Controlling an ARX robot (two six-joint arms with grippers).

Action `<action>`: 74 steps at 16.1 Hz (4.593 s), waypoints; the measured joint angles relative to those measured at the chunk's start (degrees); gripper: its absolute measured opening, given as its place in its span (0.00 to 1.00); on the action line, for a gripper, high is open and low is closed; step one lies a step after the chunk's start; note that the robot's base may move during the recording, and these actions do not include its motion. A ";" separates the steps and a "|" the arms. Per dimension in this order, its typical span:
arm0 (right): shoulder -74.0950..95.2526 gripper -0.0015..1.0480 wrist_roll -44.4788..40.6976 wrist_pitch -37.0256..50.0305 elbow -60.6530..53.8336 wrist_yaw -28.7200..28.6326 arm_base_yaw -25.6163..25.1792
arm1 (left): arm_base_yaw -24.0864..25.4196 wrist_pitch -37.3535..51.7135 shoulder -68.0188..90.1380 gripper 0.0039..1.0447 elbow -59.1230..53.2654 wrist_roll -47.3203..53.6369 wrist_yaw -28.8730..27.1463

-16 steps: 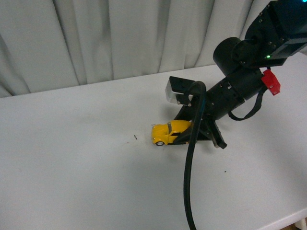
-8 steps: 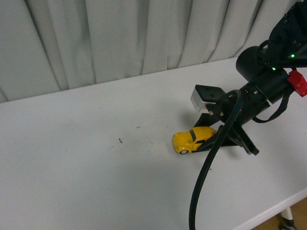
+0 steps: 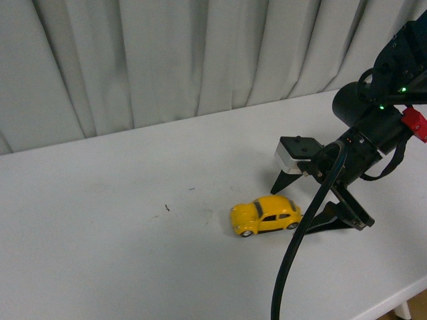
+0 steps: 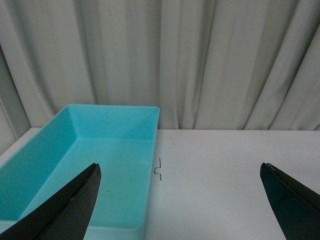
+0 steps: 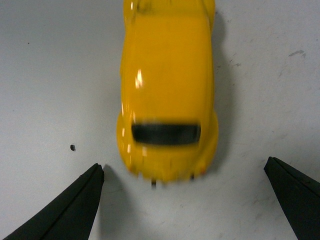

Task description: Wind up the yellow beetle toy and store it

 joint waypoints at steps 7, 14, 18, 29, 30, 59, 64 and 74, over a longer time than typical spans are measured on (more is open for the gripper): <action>0.22 0.94 -0.09 -0.26 0.39 0.04 0.02 | 0.00 -0.02 0.00 0.94 0.00 0.00 0.00; -5.84 0.94 0.33 5.86 -5.20 -1.29 3.21 | 0.00 -0.02 0.00 0.94 0.00 0.00 0.00; -23.52 0.94 10.34 23.56 -14.67 -11.37 7.85 | 0.00 -0.02 0.00 0.94 0.00 0.00 0.00; -93.29 0.32 89.85 51.65 -52.15 38.16 17.59 | 0.00 -0.04 0.00 0.94 0.00 0.00 0.00; -98.86 0.22 93.66 52.06 -54.14 38.16 17.66 | 0.00 -0.02 0.00 0.94 0.00 0.00 0.15; -131.29 0.18 98.23 36.85 -72.85 38.18 17.66 | 0.00 0.00 0.00 0.94 0.00 0.00 0.00; -131.27 0.75 98.23 36.89 -72.85 38.12 17.66 | 4.92 -1.14 10.84 0.94 3.69 -3.13 8.48; -131.29 0.94 98.25 36.85 -72.85 38.21 17.66 | 4.55 19.10 103.19 0.94 54.05 26.49 19.67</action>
